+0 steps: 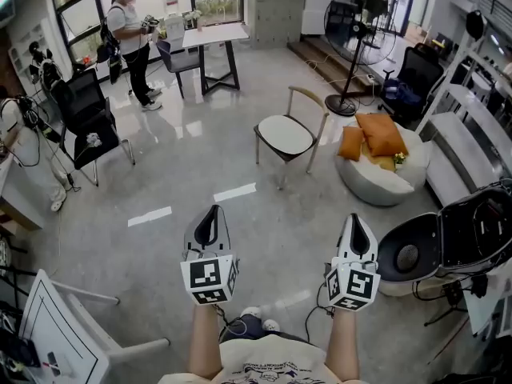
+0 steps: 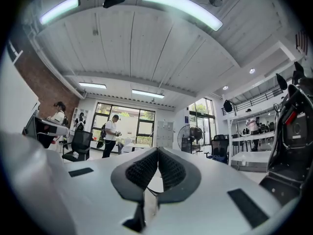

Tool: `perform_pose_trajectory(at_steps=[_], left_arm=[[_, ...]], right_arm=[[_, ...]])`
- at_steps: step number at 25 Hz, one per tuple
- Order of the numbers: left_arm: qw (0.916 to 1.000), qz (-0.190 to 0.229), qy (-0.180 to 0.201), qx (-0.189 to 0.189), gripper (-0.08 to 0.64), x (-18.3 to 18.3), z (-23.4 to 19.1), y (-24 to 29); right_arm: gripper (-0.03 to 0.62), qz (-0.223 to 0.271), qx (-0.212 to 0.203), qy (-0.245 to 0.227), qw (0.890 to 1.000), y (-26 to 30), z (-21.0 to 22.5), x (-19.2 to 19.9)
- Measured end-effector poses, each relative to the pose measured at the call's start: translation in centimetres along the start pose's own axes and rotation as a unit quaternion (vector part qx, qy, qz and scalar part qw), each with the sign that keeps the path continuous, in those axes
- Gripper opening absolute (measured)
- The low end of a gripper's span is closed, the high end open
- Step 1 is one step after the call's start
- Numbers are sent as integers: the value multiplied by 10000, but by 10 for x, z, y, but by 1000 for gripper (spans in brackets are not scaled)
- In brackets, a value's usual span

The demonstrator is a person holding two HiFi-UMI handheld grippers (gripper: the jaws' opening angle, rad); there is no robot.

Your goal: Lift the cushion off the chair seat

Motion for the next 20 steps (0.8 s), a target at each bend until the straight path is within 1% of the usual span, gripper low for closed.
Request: perform_pose_trajectory(at_steps=[1,2,5,7,8,11,13,15,20], left_arm=[[10000,-9,-15,-26,25,1,0,-1],[10000,-3,-41,-57,54,2,0,-3],[9998,67,-159,-125,140,5,3,-8],[9997,71,-186,-160,198,6,5,-9],[9997,54,-169,-181,217,5,6,-9],[9997,1,-97,-213,239,4,6,0],[9997,-20,-76,-218,242,5,3,9],[9997,-34,-85,-222,244,7,-4,22],[9998,-20,-87,-197,245,9,-26,70]], right_arm=[[19,-20,-29,3,10000,0,1,1],[31,-47,-83,2,10000,0,2,3],[105,-132,-250,-4,9996,-2,5,8],[153,-177,-261,-37,9995,-1,8,11],[165,-198,-252,-59,9995,1,10,12],[181,-241,-318,-53,9992,11,10,14],[203,-251,-407,-42,9988,21,5,16],[207,-262,-474,-85,9985,34,-2,18],[221,-280,-506,-134,9982,83,-15,25]])
Point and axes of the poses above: the fingertips, and each gripper's own axes: y forward along the fingers, z to its right, x out of its underside, the point moved 5 cm from there along -y, backward along the fingers, and after that the axes turned 15 degrees about x, right-handed, at the moved point
